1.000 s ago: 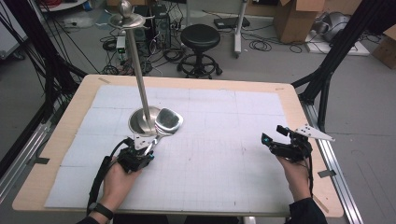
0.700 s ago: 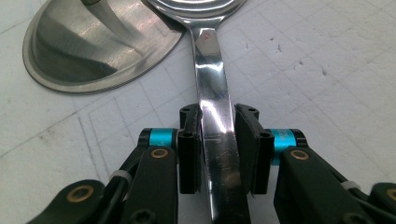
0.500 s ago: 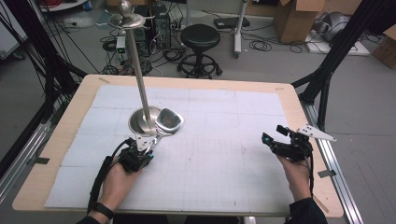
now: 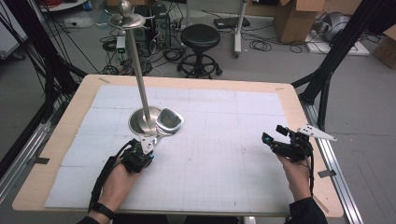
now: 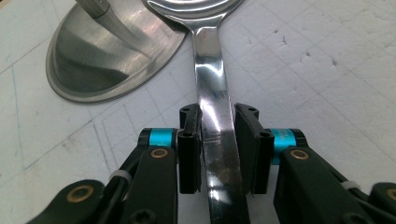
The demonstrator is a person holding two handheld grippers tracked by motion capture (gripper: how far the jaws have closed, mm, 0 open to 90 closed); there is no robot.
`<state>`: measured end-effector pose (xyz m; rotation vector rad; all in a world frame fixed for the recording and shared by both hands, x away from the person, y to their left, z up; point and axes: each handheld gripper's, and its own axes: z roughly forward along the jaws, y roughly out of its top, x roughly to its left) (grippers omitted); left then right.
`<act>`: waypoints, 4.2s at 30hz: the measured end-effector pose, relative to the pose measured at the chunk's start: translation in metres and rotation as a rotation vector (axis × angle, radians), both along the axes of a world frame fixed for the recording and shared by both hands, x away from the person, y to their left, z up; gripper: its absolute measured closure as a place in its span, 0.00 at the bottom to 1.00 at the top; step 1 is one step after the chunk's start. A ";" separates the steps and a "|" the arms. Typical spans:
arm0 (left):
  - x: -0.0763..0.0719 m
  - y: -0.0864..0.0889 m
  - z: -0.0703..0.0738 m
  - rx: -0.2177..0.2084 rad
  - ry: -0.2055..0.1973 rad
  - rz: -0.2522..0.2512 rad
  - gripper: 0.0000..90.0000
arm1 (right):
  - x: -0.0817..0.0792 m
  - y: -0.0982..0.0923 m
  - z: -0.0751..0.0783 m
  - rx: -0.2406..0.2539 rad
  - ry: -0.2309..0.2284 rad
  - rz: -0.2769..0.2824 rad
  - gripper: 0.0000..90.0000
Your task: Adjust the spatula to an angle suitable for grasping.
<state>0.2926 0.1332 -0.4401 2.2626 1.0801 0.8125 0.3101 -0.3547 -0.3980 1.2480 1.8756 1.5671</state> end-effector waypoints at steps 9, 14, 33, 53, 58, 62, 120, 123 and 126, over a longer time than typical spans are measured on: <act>0.002 0.004 0.001 -0.017 0.017 -0.032 0.83 | 0.000 0.000 0.000 0.010 -0.005 0.001 0.19; 0.005 0.010 0.002 -0.055 0.039 -0.056 0.83 | 0.000 -0.001 0.000 0.014 -0.002 0.000 0.19; 0.011 0.023 0.002 -0.173 0.111 -0.070 0.82 | 0.000 -0.001 0.000 0.009 -0.003 0.002 0.19; 0.010 0.019 0.026 -0.256 0.090 -0.273 0.83 | 0.000 -0.002 0.002 0.018 -0.009 -0.001 0.20; 0.014 0.006 0.030 -0.225 0.097 -0.355 0.82 | 0.000 -0.003 0.005 0.025 -0.027 -0.005 0.21; 0.017 -0.007 0.029 -0.224 0.097 -0.431 0.82 | -0.001 -0.005 0.010 0.045 -0.041 -0.010 0.21; 0.021 -0.153 0.011 -0.171 0.031 -0.861 0.91 | -0.010 -0.011 0.033 0.083 -0.103 0.015 0.22; 0.017 -0.157 0.006 -0.159 0.046 -0.893 0.86 | -0.010 -0.011 0.032 0.080 -0.100 0.018 0.22; 0.015 -0.160 0.001 -0.134 0.073 -0.894 0.83 | -0.009 -0.011 0.032 0.083 -0.099 0.014 0.22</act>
